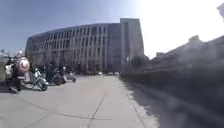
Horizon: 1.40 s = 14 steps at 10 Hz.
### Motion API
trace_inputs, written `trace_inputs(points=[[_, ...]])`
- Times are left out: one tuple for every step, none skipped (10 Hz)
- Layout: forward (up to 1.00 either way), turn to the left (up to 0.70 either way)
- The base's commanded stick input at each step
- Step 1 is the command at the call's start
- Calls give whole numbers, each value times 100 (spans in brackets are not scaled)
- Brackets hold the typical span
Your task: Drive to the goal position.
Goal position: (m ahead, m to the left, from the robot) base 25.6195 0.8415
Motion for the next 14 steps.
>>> trace_inputs(points=[[100,3],[100,3],[100,9],[100,32],[100,28],[100,3],[100,3],[100,3],[100,3],[100,3],[100,3],[100,3],[100,3],[100,3]])
